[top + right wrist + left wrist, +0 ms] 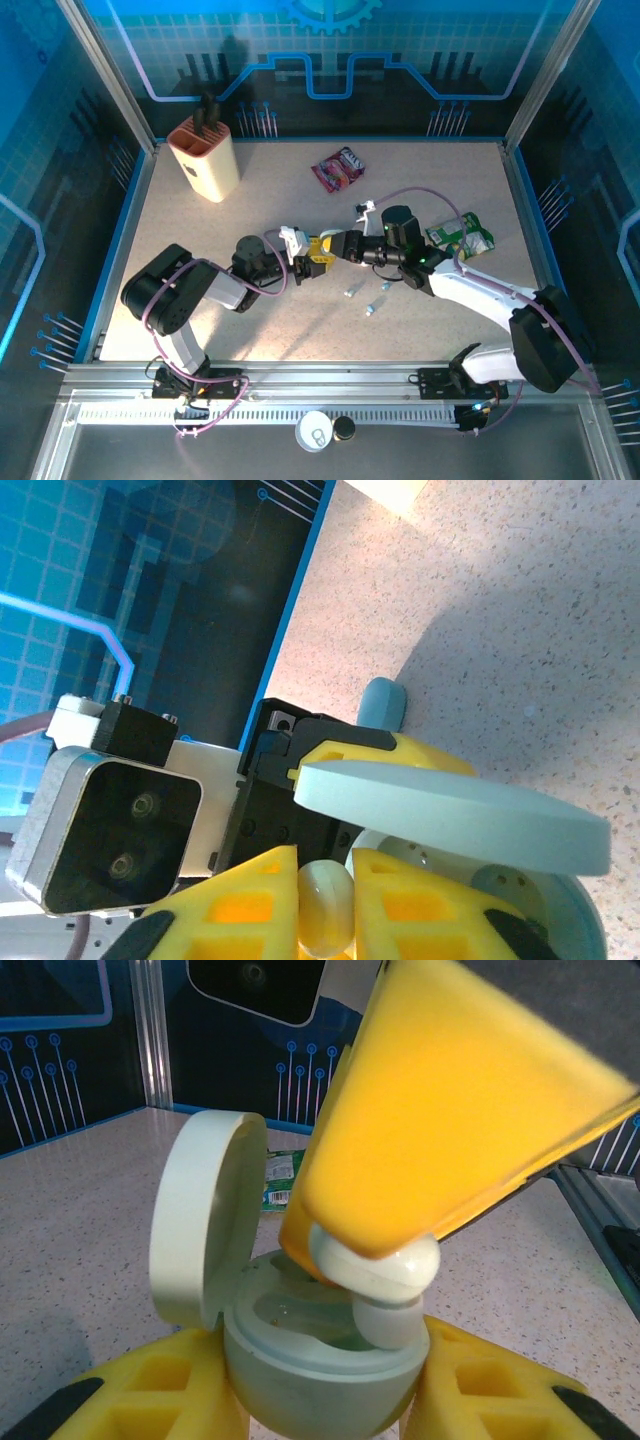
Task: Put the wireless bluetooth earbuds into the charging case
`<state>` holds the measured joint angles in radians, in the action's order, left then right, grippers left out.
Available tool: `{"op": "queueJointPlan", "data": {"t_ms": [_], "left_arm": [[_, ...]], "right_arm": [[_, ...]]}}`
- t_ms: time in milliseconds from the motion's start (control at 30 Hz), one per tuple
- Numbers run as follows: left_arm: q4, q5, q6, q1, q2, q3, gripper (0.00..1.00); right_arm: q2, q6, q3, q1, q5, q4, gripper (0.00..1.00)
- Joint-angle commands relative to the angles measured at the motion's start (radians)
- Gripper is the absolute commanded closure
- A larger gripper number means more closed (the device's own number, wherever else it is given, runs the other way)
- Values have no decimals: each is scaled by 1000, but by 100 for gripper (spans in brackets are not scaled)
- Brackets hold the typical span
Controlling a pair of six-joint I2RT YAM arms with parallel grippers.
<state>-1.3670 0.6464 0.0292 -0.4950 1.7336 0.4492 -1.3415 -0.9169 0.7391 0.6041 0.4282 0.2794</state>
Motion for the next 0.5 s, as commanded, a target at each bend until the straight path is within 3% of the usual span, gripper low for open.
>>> {"op": "queueJointPlan", "data": {"t_ms": [0,467], "left_arm": [[-34,6,17,-11,-4,24,65],[-34,7,17,-10,-2,25,65]], "right_arm": [[10,26,30,16,-32,-51,88],[30,18,13,20,-76,-16,87]]}}
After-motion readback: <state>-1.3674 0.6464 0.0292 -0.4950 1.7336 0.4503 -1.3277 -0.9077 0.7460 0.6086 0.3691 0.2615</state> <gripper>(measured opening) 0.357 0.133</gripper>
